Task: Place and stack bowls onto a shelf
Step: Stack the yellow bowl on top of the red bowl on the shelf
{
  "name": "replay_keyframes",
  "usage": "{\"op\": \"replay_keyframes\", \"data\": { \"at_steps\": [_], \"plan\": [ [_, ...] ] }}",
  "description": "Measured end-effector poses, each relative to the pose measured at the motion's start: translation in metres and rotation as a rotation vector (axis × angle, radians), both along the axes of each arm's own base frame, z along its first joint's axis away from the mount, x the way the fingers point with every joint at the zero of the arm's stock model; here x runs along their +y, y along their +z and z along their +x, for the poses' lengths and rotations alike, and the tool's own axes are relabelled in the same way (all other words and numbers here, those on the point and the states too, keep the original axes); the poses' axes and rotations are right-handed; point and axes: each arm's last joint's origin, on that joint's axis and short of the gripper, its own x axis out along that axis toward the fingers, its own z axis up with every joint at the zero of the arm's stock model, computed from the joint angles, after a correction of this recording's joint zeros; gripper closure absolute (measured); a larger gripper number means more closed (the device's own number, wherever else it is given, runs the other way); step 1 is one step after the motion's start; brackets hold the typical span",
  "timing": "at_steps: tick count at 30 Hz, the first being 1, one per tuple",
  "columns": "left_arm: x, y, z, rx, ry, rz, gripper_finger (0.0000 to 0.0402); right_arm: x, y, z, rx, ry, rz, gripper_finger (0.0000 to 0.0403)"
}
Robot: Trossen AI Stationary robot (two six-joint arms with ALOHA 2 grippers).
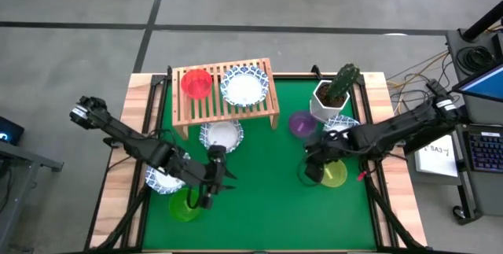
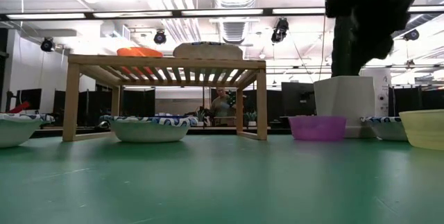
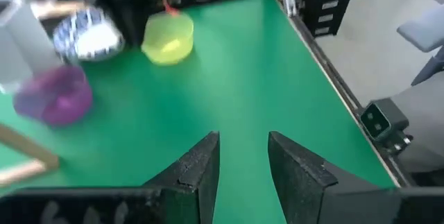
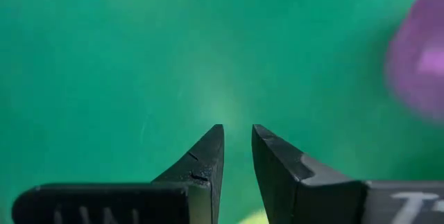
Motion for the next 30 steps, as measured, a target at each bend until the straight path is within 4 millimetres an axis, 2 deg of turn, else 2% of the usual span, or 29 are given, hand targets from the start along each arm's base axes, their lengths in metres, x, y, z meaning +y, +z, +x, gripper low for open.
{"op": "replay_keyframes", "data": {
  "at_steps": [7, 11, 16, 20, 25, 30],
  "plan": [
    [0.002, -0.005, -0.004, 0.093, 0.076, -0.076, 0.0295, 0.013, 0.006, 0.005, 0.272, -0.074, 0.242, 0.0337],
    [0.002, -0.005, -0.005, 0.097, 0.08, -0.08, 0.0295, 0.023, 0.013, 0.005, 0.355, -0.129, 0.285, 0.0337],
    [0.002, -0.005, -0.005, 0.098, 0.081, -0.08, 0.0295, 0.035, 0.012, 0.002, 0.424, -0.167, 0.304, 0.0325],
    [0.002, -0.005, -0.005, 0.098, 0.08, -0.078, 0.0295, 0.039, -0.002, 0.0, 0.471, -0.186, 0.257, 0.0292],
    [0.002, -0.005, -0.004, 0.095, 0.079, -0.078, 0.0295, 0.039, -0.024, 0.006, 0.506, -0.236, 0.139, 0.0246],
    [0.002, -0.004, -0.004, 0.088, 0.08, -0.085, 0.0295, 0.043, -0.047, 0.016, 0.57, -0.248, 0.058, 0.0235]
  ]
}}
